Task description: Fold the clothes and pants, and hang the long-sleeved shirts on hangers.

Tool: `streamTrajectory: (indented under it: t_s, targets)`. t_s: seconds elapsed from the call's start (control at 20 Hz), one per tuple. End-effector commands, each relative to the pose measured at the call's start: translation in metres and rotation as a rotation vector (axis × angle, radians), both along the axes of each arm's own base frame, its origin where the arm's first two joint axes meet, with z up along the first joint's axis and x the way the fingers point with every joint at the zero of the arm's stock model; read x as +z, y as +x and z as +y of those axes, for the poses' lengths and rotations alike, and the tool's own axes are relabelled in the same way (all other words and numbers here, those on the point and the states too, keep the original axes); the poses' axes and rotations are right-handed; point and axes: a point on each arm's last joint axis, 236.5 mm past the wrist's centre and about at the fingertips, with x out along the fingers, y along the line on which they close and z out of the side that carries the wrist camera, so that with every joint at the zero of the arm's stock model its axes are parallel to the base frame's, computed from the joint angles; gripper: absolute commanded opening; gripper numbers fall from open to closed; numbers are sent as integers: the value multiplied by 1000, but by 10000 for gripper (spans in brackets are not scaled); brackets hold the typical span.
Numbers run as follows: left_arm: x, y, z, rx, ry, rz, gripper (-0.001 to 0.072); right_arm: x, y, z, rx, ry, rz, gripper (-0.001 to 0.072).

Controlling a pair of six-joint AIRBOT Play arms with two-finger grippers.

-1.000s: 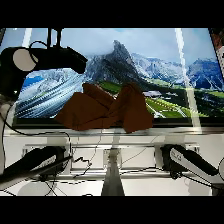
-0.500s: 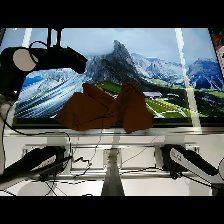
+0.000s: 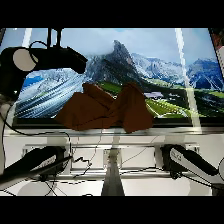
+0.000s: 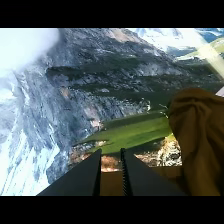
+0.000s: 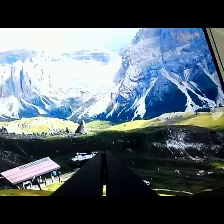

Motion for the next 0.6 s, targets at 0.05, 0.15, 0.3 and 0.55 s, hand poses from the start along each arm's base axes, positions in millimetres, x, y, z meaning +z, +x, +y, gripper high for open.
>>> streamTrajectory:
  t_s: [0.05, 0.15, 0.3, 0.55]
  targets:
    - [0, 0, 0, 0, 1, 0, 142, 1, 19, 0, 75, -55, -28, 13]
    - [0, 0, 0, 0, 1, 0, 142, -50, 21, 19, 180, 2, 113, 12]
    - [0, 0, 0, 0, 1, 0, 142, -172, 5, 97, 501, 271, 358, 12]
    - [-3, 0, 5, 3, 22, 5, 17, -298, -28, 169, 516, 669, 494, 349]
